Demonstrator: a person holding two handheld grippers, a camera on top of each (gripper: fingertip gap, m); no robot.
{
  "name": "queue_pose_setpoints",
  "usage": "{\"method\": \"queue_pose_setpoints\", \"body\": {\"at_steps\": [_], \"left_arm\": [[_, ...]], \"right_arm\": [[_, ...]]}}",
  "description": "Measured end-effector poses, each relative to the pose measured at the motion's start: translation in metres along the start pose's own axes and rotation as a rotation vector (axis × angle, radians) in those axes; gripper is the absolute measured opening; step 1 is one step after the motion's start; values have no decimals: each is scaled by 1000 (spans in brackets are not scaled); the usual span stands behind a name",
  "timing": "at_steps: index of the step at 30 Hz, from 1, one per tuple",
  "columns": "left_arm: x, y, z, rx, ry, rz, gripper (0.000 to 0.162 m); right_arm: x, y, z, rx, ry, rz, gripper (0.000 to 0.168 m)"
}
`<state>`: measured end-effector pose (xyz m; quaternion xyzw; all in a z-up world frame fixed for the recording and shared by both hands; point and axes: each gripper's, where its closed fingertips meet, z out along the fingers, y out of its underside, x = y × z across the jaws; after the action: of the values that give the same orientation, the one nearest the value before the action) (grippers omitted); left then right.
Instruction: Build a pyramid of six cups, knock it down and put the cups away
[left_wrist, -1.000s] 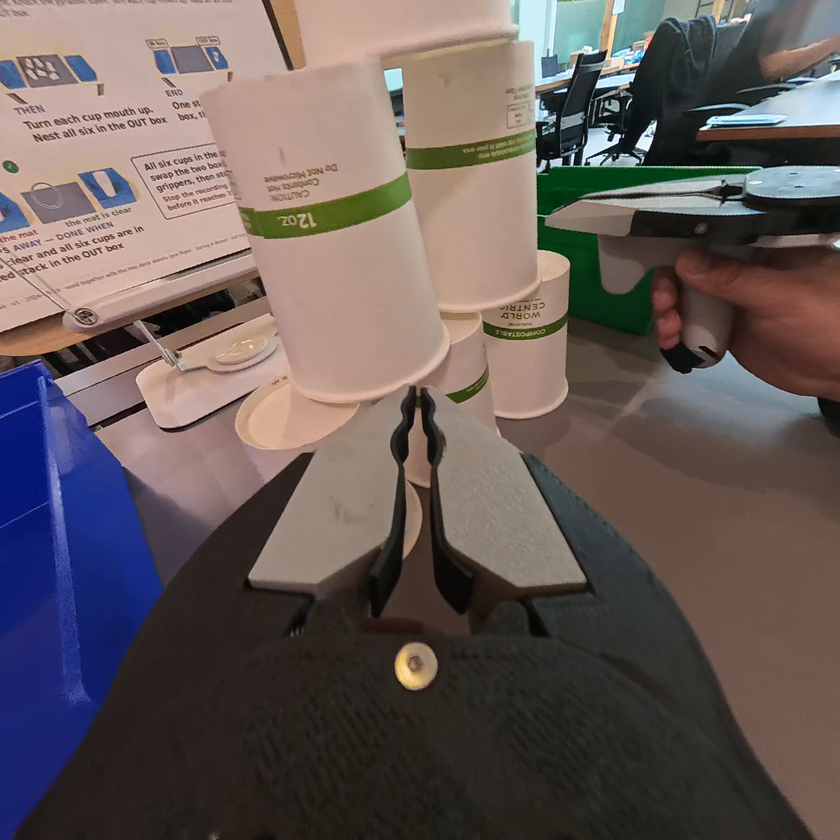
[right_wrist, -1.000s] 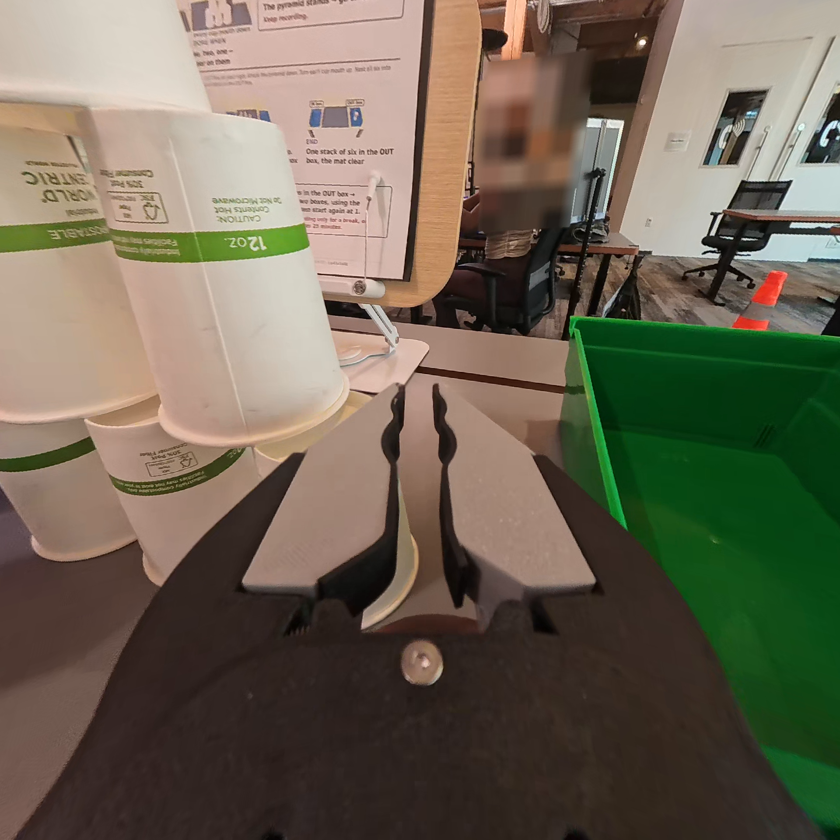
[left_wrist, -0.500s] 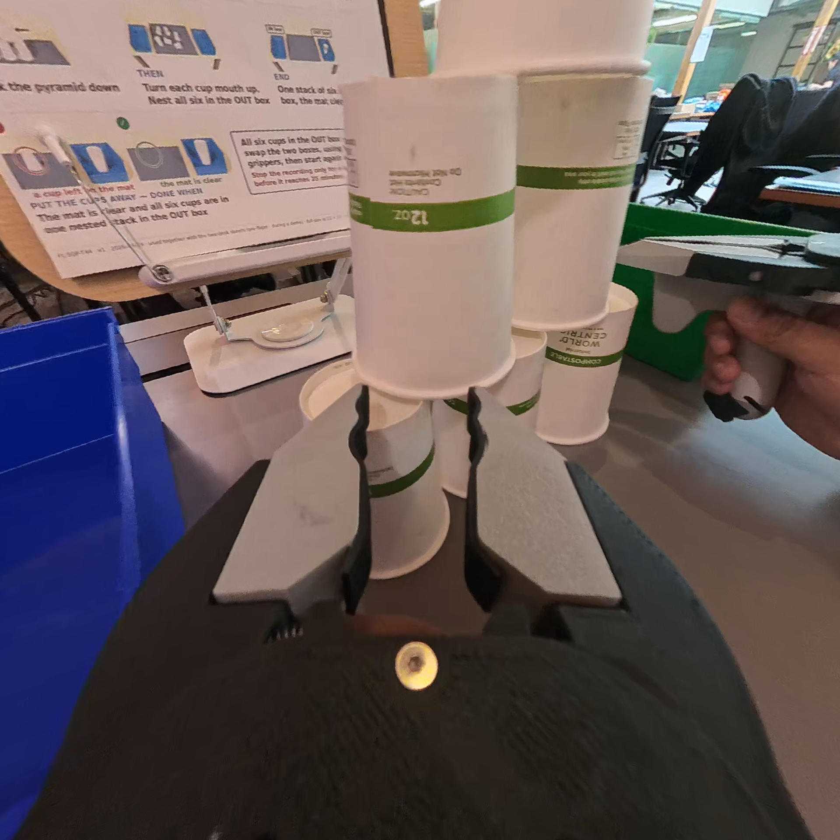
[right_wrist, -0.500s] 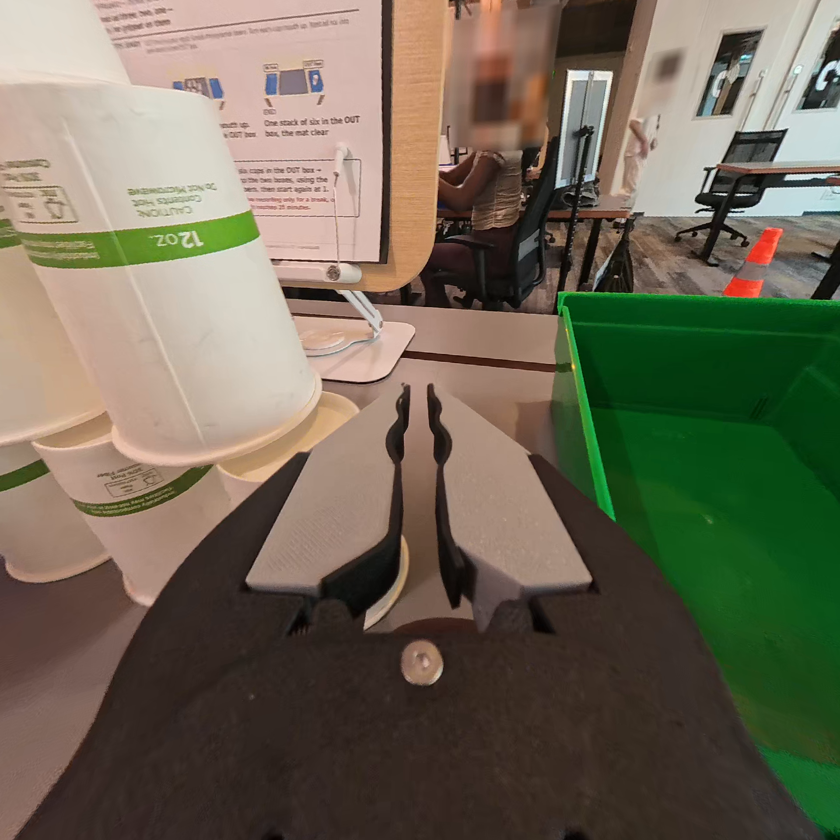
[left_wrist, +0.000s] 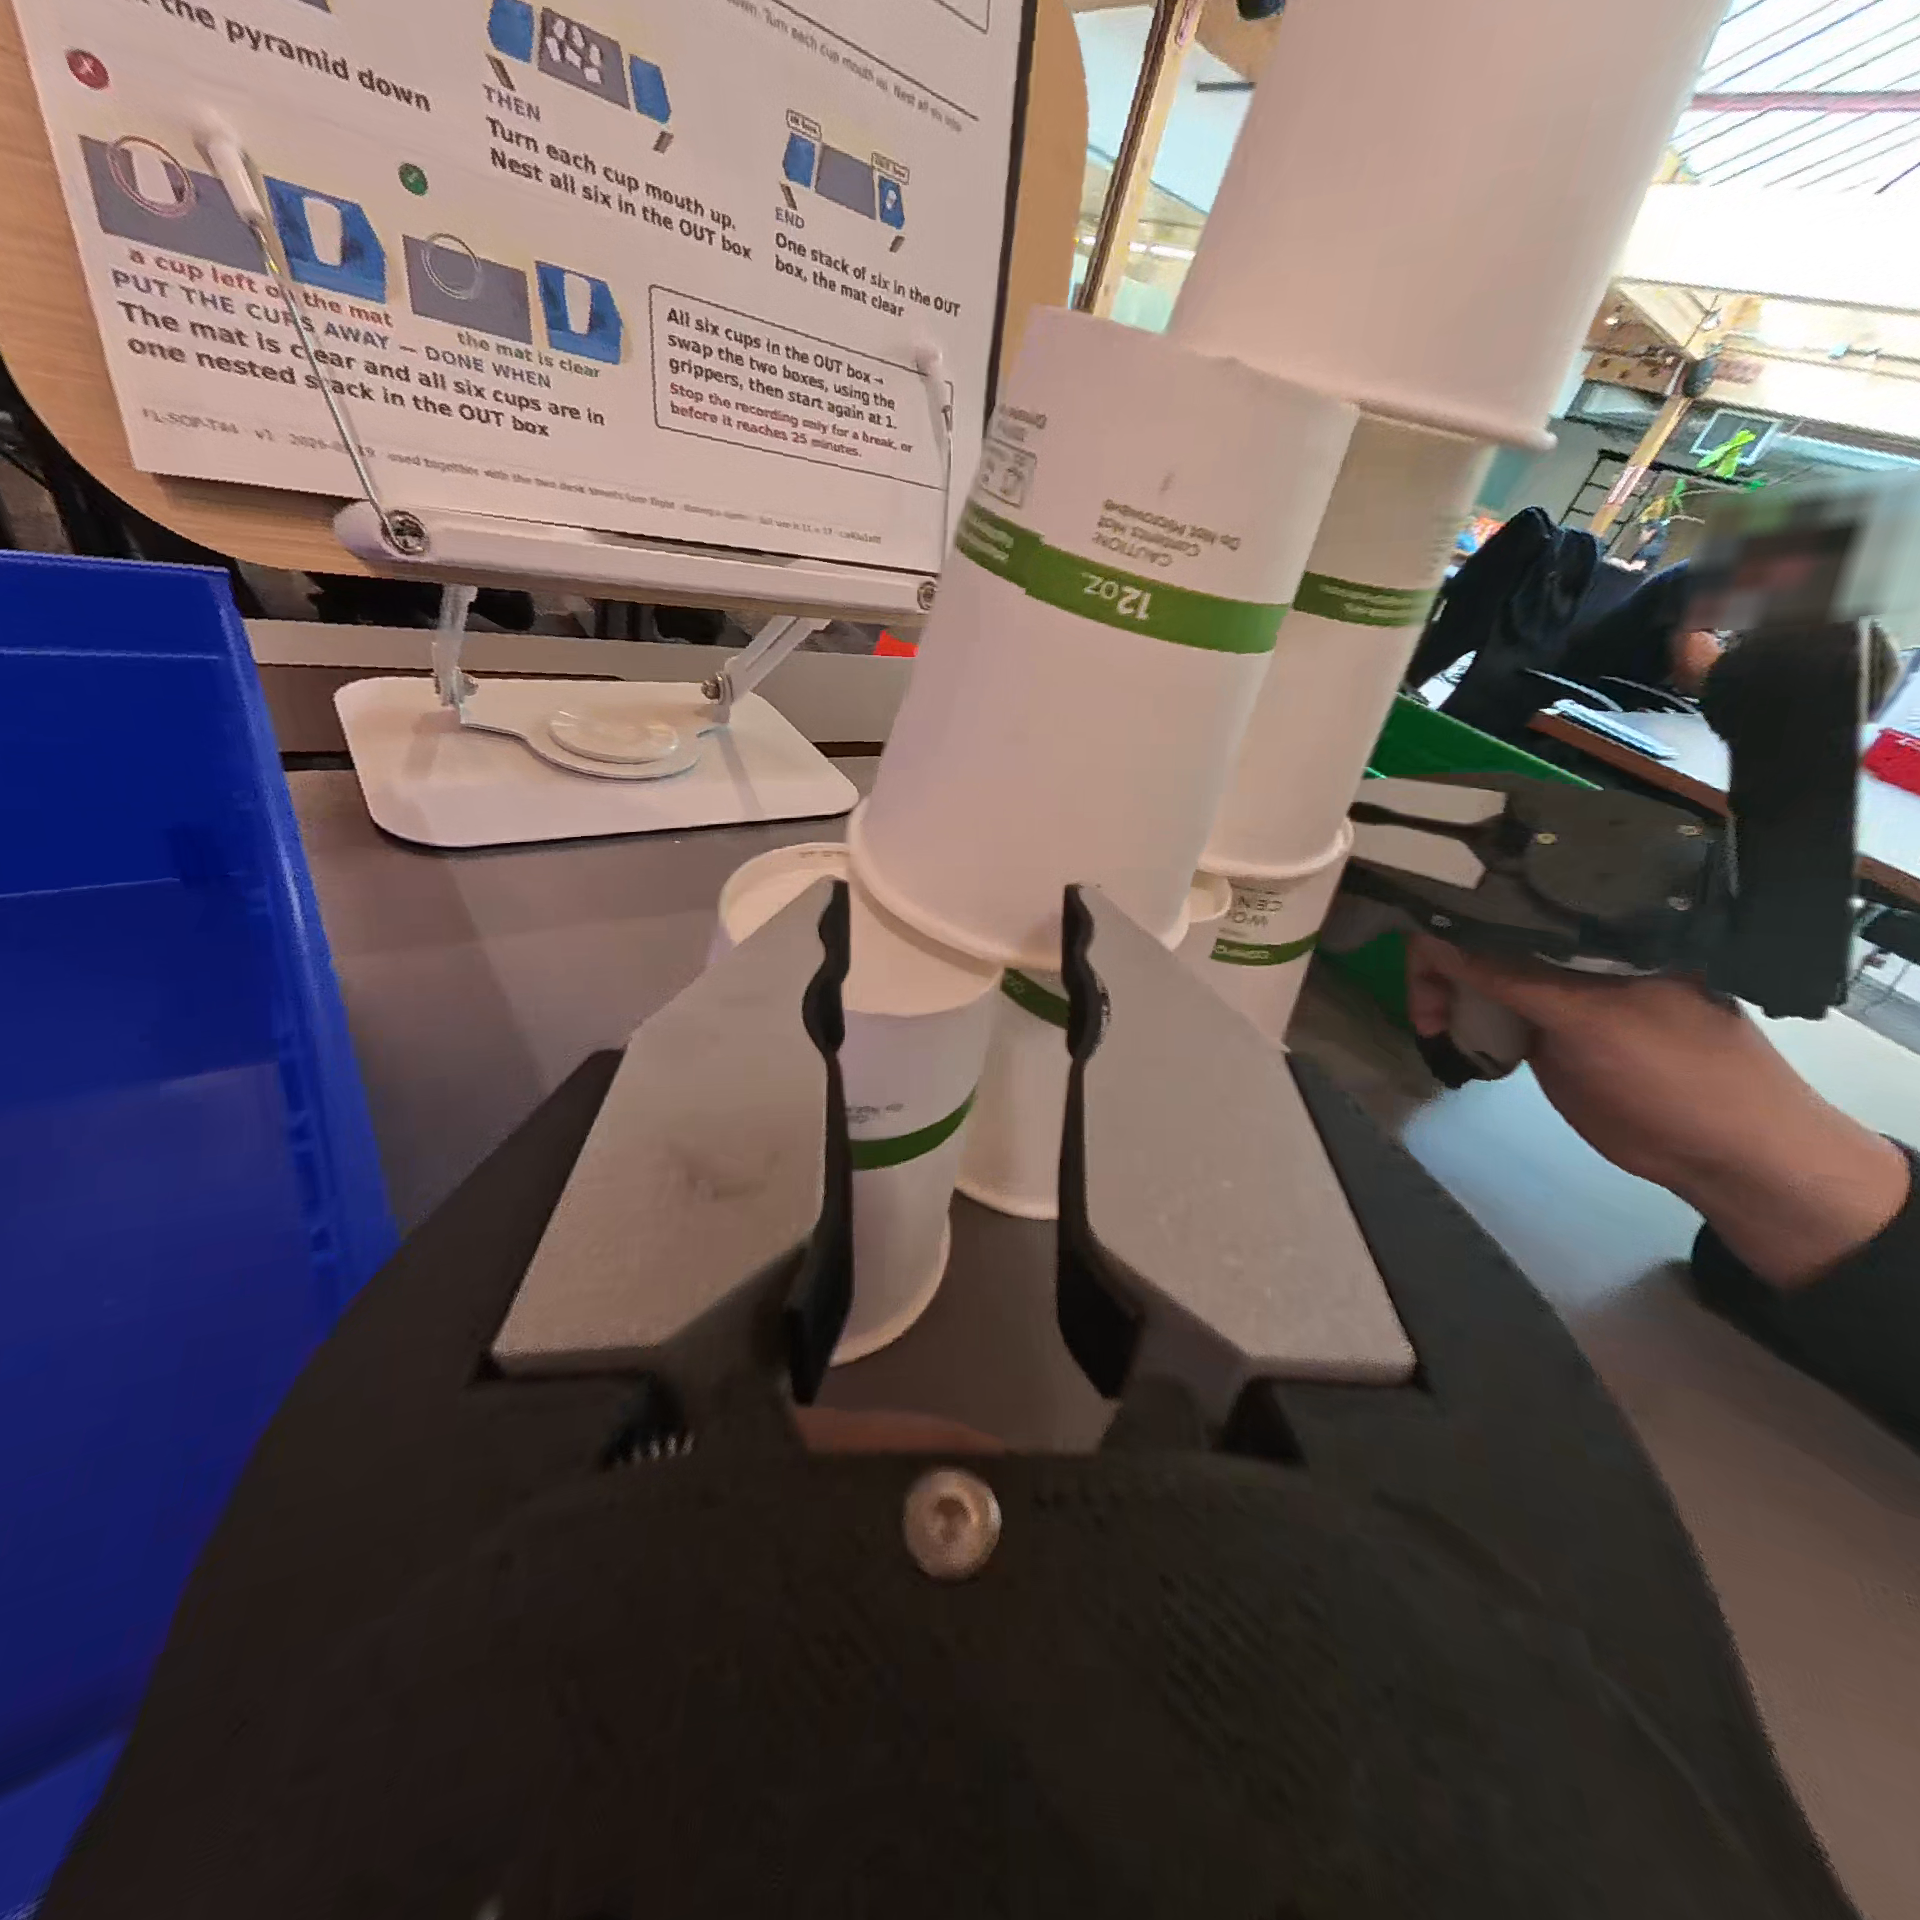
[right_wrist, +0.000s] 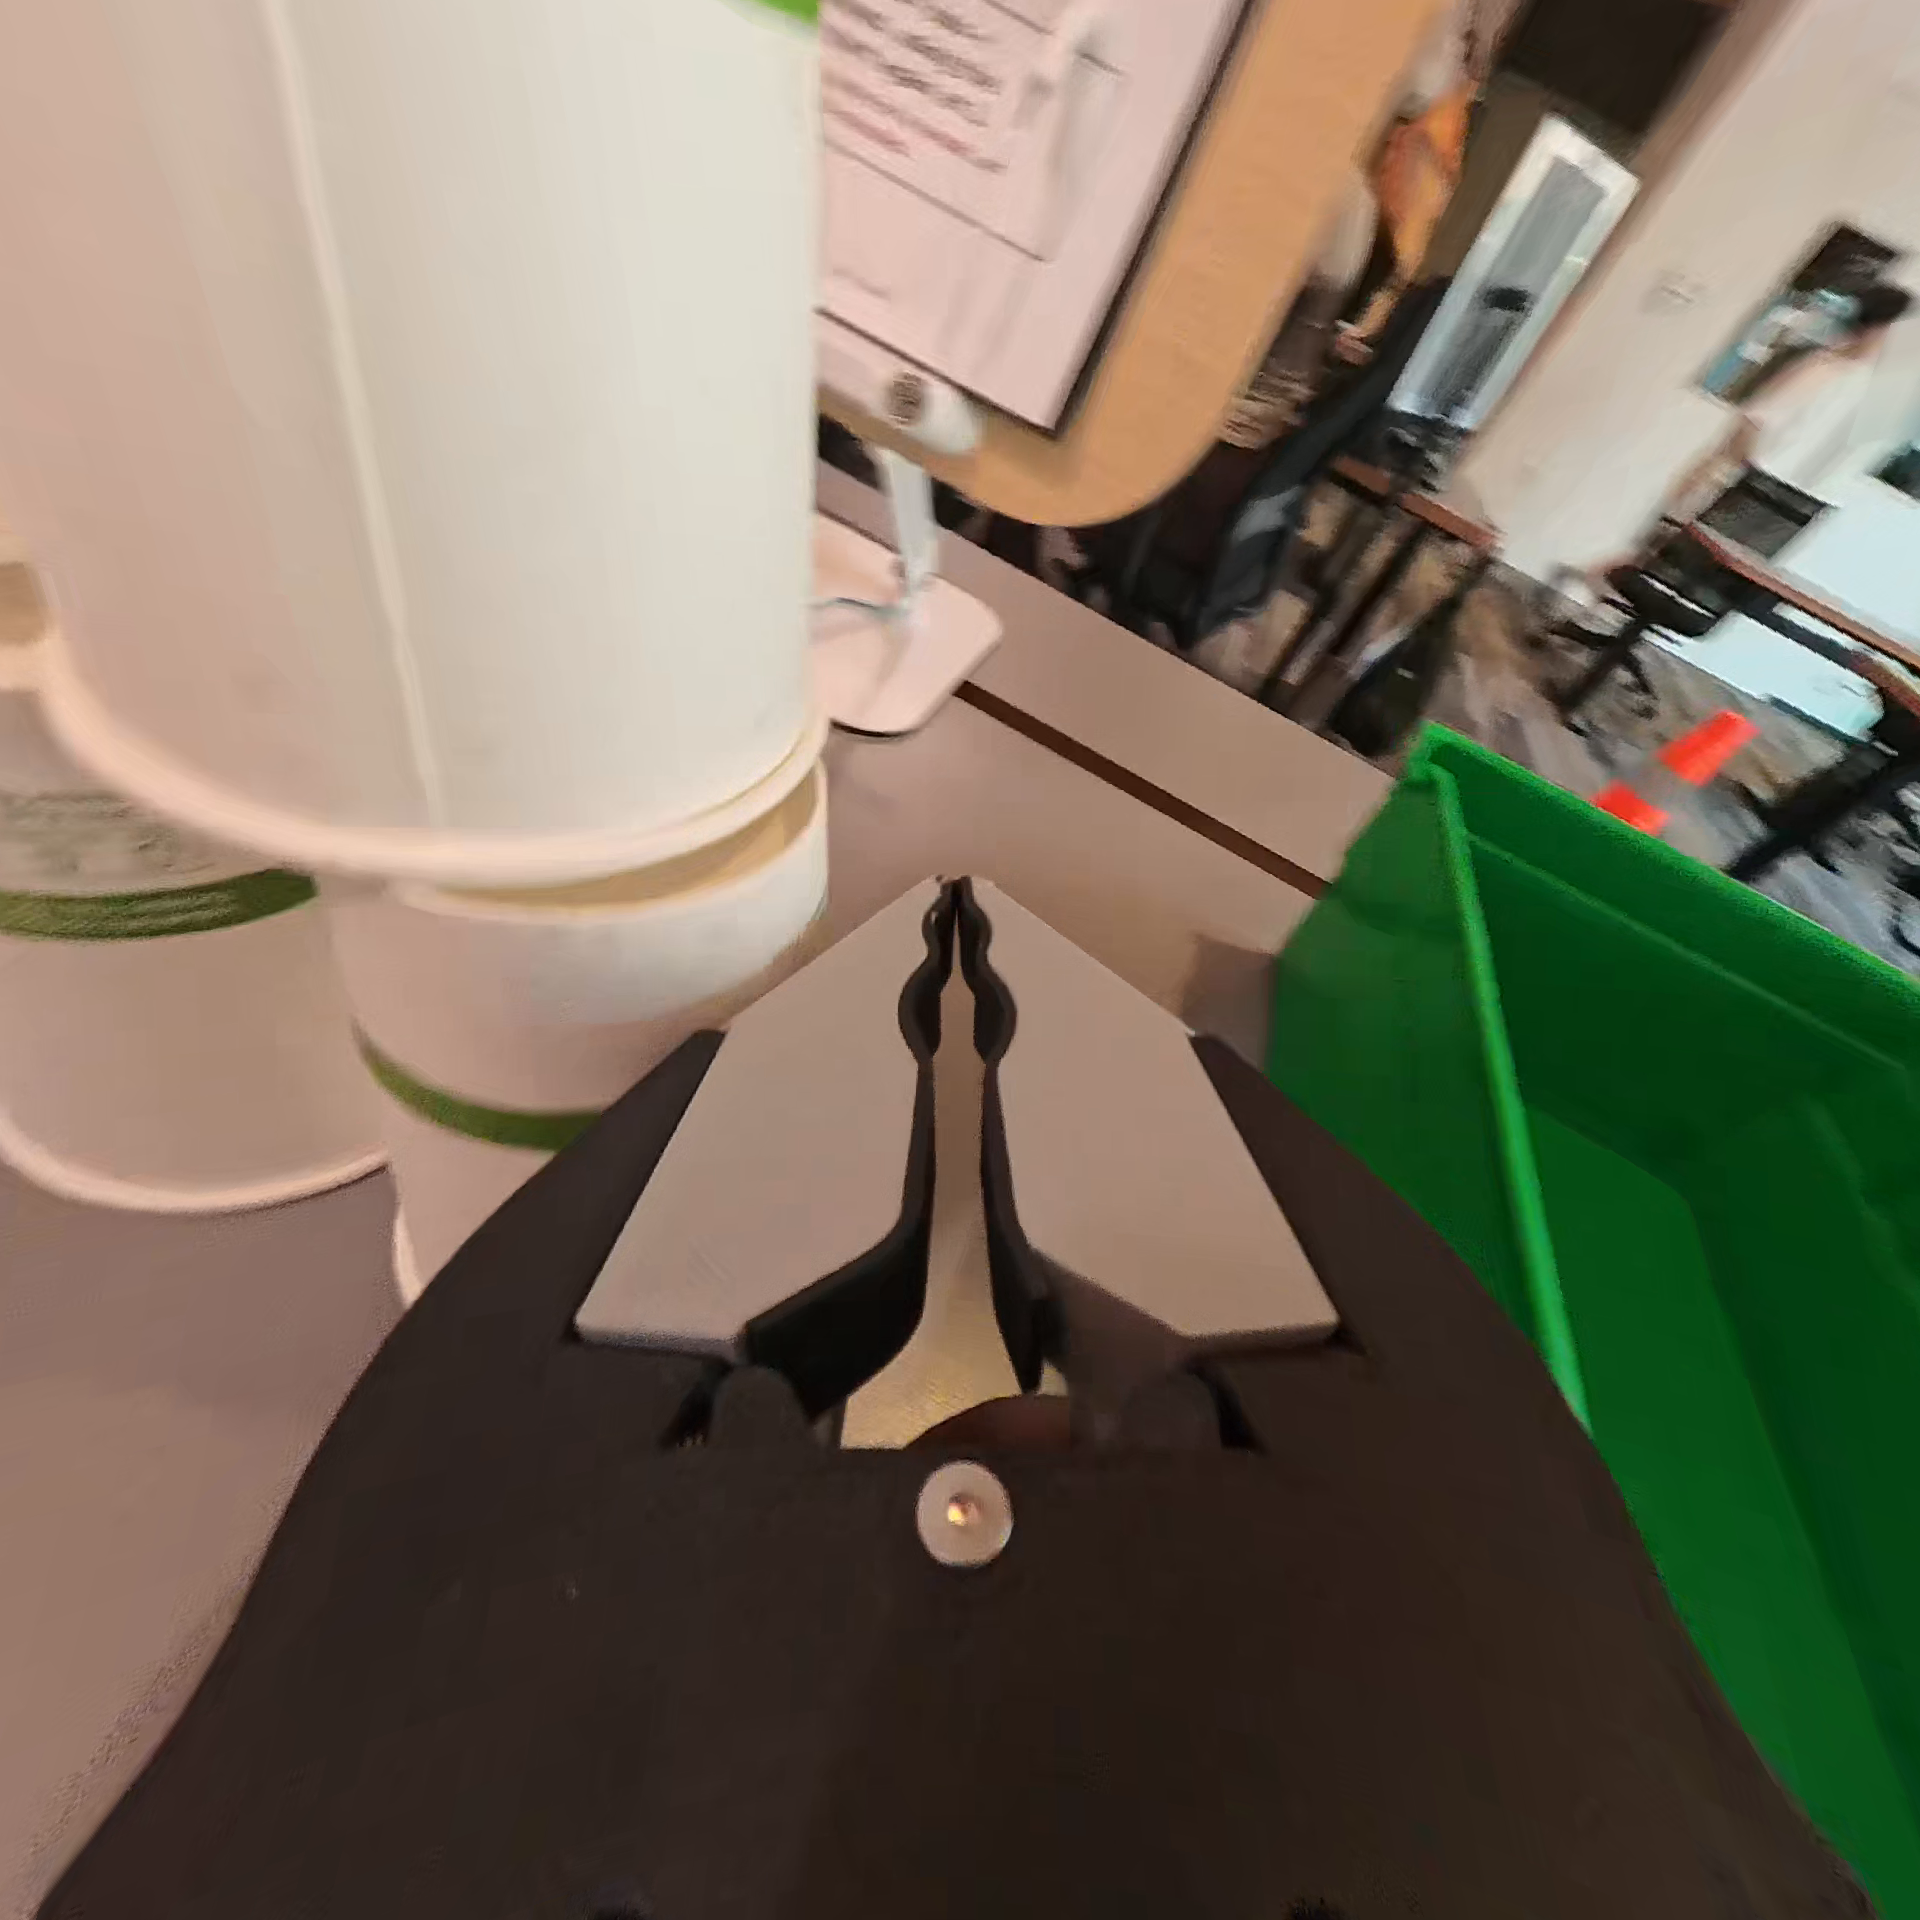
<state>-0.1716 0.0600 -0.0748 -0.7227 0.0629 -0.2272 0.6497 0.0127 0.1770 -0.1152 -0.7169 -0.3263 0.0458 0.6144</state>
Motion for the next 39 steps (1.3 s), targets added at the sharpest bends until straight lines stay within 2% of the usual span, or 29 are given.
{"method": "queue_pose_setpoints", "body": {"at_steps": [3, 7, 10, 17, 23, 31, 36, 39], "left_arm": [[4, 10, 7, -40, 45, -16, 39], [18, 13, 7, -49, 129, -2, 33], [29, 14, 5, -59, 190, -20, 34], [24, 17, 6, -76, 138, 26, 40], [18, 17, 5, -74, 112, 14, 40], [19, 18, 6, -75, 117, 24, 38], [20, 18, 6, -72, 124, 25, 37], [22, 18, 7, -64, 132, 4, 36]], "right_arm": [[-30, -9, 0, 59, -132, -13, 0], [-67, -31, -19, 176, -339, -10, 0], [-63, -35, -23, 196, -306, -30, 0], [-32, -25, -19, 153, -162, 10, 1], [-24, -22, -22, 141, -155, 58, 7], [-34, -8, -18, 90, -176, -4, 15], [-28, 6, -12, 35, -122, -35, 16], [-8, -6, -11, 77, -37, 42, 16]]}}
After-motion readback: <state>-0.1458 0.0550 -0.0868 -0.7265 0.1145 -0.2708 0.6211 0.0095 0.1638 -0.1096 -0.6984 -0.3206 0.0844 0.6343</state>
